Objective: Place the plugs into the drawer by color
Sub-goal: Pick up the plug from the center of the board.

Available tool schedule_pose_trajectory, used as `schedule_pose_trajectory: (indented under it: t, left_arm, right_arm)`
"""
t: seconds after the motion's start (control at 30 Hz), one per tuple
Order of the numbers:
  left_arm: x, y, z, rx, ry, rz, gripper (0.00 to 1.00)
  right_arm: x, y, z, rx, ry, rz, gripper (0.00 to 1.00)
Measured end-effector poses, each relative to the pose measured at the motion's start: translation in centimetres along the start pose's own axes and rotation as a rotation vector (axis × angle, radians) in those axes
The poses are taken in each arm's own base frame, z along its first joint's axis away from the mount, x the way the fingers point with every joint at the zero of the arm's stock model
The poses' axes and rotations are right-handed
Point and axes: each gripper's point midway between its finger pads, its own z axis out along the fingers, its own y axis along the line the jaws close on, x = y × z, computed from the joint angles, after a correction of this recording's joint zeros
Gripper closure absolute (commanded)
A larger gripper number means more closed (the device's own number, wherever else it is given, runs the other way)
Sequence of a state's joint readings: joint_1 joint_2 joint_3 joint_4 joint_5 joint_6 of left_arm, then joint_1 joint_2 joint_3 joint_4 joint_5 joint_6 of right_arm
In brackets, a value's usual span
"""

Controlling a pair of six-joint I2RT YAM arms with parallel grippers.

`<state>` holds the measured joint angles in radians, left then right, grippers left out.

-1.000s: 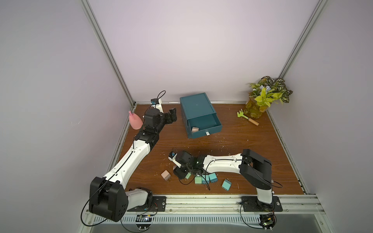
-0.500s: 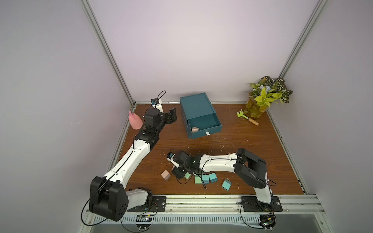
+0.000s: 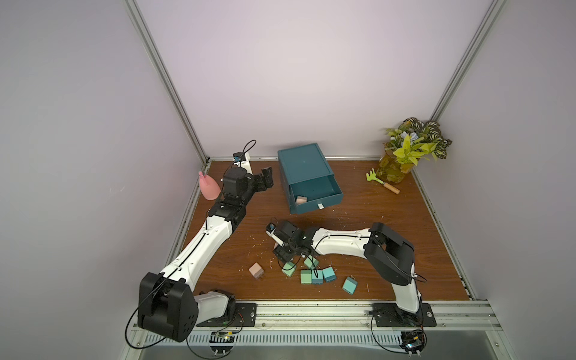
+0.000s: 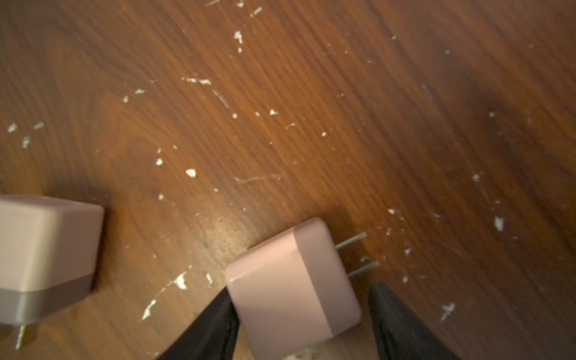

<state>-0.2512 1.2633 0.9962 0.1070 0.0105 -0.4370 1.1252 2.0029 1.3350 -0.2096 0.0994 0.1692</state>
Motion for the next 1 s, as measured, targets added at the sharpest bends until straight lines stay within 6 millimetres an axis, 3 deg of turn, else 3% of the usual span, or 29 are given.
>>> schedule_pose_trajectory:
  t: [0.3, 0.57, 0.87, 1.0]
  left_arm:
    - [0.0, -0.1, 0.0, 0.006, 0.002, -0.001, 0.08]
    - [0.1, -0.3, 0.0, 0.015, 0.005, -0.005, 0.08]
    - [-0.1, -0.4, -0.2, 0.024, 0.003, -0.005, 0.08]
    - [-0.1, -0.5, -0.2, 0.026, 0.003, -0.005, 0.08]
  right_arm:
    - [-2.4, 0.3, -3.2, -0.039, -0.071, 0.211, 0.25]
    - [-2.3, 0.0, -2.5, -0.123, -0.033, 0.416, 0.26]
    - [-0.5, 0.2, 0.4, -0.141, 0.045, 0.464, 0.29]
    - [-1.6, 0.4, 0.7, -0.149, 0.032, 0.463, 0.30]
